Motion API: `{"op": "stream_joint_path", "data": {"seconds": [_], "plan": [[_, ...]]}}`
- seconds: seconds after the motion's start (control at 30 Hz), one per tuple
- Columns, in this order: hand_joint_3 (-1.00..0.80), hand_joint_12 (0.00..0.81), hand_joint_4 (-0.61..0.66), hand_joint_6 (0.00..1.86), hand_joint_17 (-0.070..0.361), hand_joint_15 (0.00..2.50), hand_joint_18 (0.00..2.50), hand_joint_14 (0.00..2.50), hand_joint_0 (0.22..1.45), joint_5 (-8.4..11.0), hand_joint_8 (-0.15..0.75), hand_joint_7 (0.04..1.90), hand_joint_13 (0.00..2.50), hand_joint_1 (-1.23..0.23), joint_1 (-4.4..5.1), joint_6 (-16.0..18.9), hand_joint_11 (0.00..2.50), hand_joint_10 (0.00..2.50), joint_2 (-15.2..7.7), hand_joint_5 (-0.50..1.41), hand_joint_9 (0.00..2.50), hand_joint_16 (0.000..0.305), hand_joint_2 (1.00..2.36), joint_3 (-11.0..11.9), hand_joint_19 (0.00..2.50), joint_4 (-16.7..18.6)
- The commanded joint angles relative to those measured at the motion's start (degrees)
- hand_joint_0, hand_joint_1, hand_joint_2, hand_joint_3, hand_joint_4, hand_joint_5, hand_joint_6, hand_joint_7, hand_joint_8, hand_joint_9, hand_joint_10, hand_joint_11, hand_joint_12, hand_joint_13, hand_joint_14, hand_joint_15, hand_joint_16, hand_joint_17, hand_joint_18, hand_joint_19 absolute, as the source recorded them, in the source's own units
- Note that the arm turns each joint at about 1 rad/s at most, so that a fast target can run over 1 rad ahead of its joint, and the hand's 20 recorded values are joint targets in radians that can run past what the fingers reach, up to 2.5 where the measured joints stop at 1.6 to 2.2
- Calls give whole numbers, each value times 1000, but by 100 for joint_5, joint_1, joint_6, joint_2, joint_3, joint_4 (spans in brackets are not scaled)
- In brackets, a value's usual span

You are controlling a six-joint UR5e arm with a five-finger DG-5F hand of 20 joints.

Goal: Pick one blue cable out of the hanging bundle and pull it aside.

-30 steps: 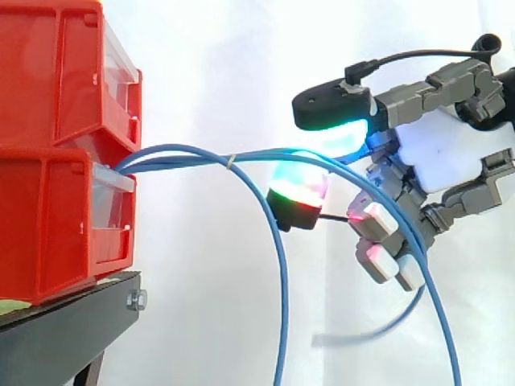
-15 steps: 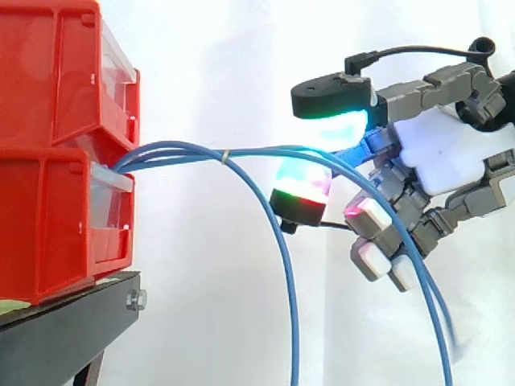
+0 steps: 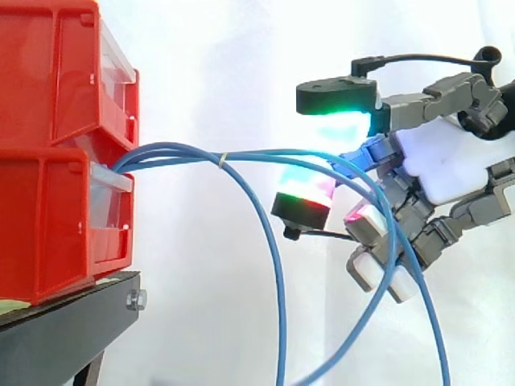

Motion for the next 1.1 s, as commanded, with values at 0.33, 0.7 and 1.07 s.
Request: {"op": "stream_joint_path", "data": {"seconds": [0.33,0.7,1.07], "plan": [[-104,372,-81,885,136,637,815,19,545,0,303,1124,879,-761,9,1,794,15,6,-85,1063,60,1018,-2,527,0],[99,335,-205,928,124,665,892,21,607,0,228,1186,955,-889,9,63,796,16,6,-93,1131,55,1024,-11,523,0],[186,352,-246,924,128,690,953,22,657,0,219,1258,1025,-922,9,80,782,16,-3,-65,1233,57,1011,-20,508,-9]]}}
